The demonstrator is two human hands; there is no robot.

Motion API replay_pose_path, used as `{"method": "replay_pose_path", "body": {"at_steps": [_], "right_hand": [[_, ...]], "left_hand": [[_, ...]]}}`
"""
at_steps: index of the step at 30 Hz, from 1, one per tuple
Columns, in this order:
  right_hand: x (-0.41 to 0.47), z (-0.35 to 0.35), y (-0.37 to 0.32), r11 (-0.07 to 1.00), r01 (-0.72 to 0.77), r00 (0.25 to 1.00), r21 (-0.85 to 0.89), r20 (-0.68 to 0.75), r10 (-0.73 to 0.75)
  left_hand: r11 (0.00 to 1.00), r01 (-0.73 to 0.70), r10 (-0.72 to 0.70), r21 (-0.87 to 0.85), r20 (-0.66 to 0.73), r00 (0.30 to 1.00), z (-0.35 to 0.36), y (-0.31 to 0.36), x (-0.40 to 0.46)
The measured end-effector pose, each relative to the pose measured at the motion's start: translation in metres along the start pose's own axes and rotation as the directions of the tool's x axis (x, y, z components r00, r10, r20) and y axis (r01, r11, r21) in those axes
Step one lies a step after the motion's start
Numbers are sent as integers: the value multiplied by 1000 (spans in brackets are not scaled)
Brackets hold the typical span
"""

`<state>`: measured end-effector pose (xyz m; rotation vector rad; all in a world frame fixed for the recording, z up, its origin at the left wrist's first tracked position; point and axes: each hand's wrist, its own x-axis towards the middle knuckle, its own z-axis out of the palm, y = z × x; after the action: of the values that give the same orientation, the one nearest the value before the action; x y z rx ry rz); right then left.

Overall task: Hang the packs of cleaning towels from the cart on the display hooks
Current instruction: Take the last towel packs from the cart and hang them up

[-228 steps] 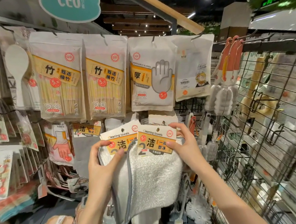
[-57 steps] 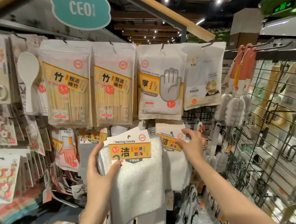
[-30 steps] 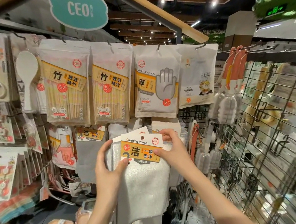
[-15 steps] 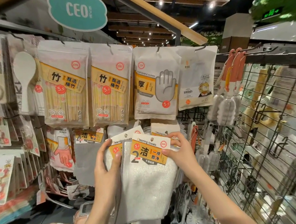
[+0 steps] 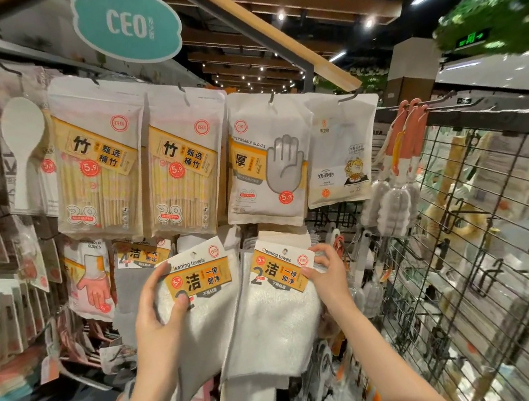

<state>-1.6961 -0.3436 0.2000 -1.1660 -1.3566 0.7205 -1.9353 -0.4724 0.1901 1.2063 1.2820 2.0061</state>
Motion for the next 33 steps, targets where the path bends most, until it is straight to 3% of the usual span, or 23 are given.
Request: {"method": "replay_pose_path", "body": {"at_steps": [15, 25, 33], "right_hand": [[26, 11, 20, 998, -59, 993, -38, -105, 54], [35, 28, 17, 946, -135, 975, -294, -207, 75], [45, 35, 20, 912, -165, 967, -377, -241, 76]], "left_hand": [[1000, 5, -6, 15, 23, 1000, 1, 2, 6], [1000, 25, -25, -13, 14, 1000, 1, -4, 11], [1000, -12, 12, -19, 14, 1000, -1, -2, 13]]}}
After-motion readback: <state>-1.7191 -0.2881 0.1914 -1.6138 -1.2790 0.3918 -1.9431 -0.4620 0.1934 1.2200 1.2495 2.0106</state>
